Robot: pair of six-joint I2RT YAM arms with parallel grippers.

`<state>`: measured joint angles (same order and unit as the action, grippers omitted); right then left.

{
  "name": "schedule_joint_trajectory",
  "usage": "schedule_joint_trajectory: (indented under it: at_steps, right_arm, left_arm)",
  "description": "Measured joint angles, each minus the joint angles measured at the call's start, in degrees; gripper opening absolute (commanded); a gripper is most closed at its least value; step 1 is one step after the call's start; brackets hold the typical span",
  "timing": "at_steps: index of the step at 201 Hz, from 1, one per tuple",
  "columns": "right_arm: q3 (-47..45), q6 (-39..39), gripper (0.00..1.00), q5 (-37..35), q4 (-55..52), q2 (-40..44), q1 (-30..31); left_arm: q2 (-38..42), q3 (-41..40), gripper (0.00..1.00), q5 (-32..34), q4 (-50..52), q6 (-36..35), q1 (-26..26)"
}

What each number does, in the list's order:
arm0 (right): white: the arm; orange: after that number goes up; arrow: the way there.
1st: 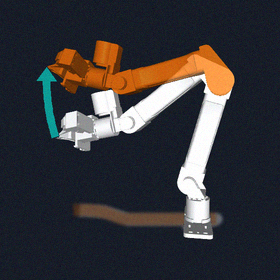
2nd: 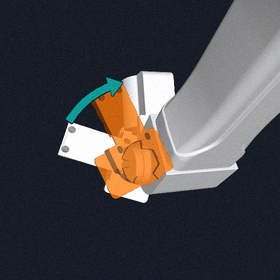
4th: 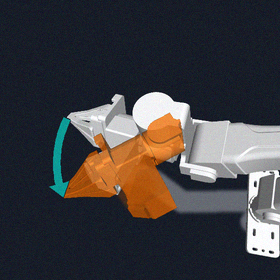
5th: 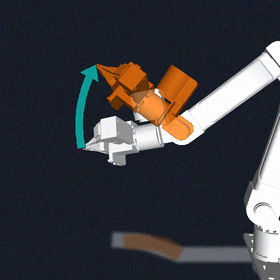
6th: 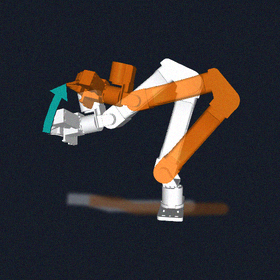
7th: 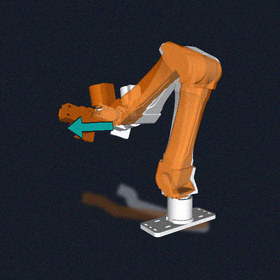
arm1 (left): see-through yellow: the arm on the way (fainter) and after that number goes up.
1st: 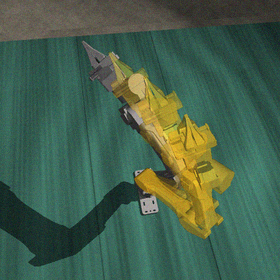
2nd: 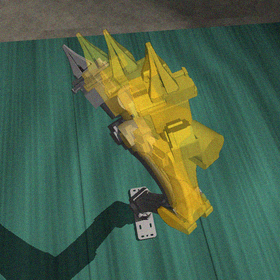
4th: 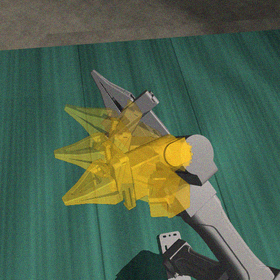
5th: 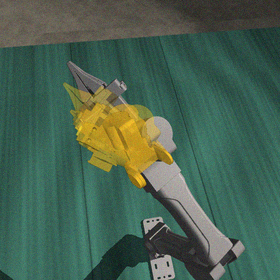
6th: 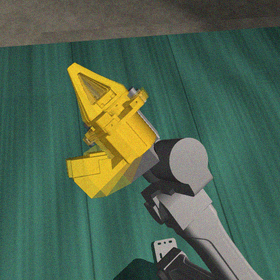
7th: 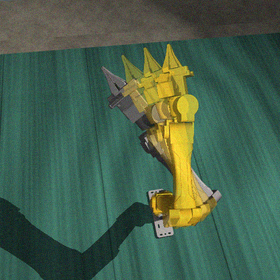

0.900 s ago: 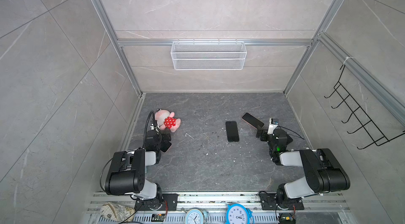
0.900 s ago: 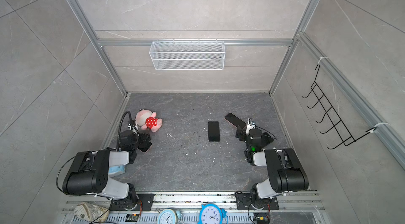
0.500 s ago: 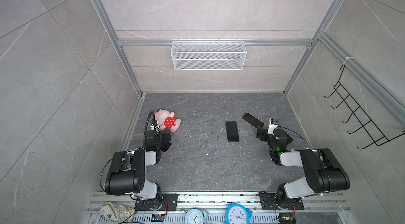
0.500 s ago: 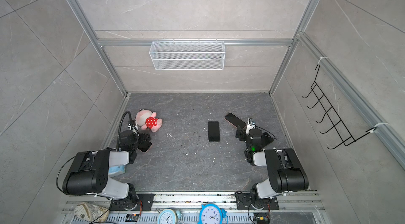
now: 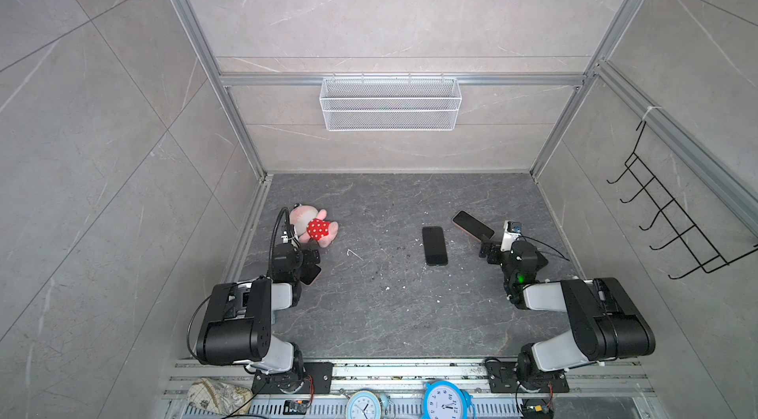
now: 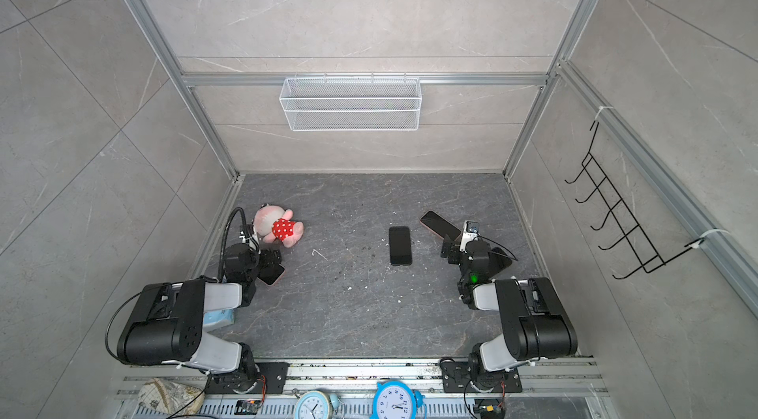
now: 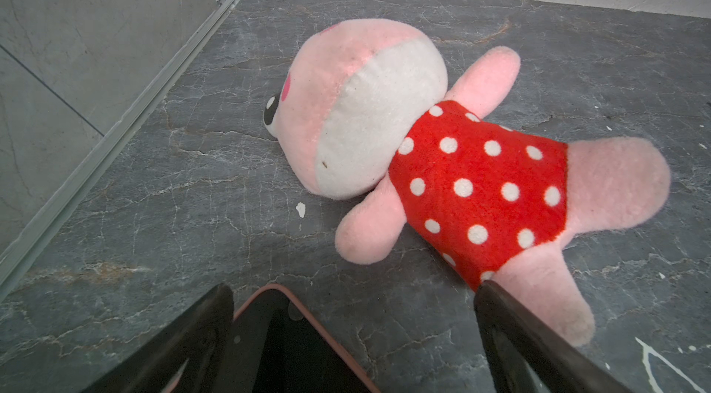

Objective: Take the phone out of the phone case
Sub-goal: Pick up the phone from the center of the table.

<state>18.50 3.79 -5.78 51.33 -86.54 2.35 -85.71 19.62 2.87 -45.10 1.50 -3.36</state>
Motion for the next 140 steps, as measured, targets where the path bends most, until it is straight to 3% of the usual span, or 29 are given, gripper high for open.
schedule_joint_trajectory:
  at_steps: [49, 70, 96, 119, 140]
  right_arm:
    - [1.6, -0.9, 1.00, -4.5, -5.6, 3.6, 2.9]
    - [5.0, -0.8, 1.00, -9.0, -15.1, 11.6, 7.9]
    - [14.1, 3.3, 1.00, -11.0, -34.1, 21.8, 12.6]
    - [22.8, 8.8, 1.00, -7.8, -49.4, 26.6, 15.2]
    - [27.6, 13.2, 1.00, -3.5, -59.7, 28.1, 18.3]
  left_arm:
    - [1.8, 0.1, 0.98, 1.2, 2.0, -0.4, 1.3]
    - [10.1, 1.6, 0.98, 3.7, 11.9, 0.6, 3.5]
    - [24.5, 7.3, 0.99, 4.0, 27.5, 6.6, 6.0]
    - [36.1, 11.0, 1.00, 3.4, 37.2, 13.2, 12.2]
    - [39.6, 13.3, 1.00, -0.4, 45.2, 18.6, 18.6]
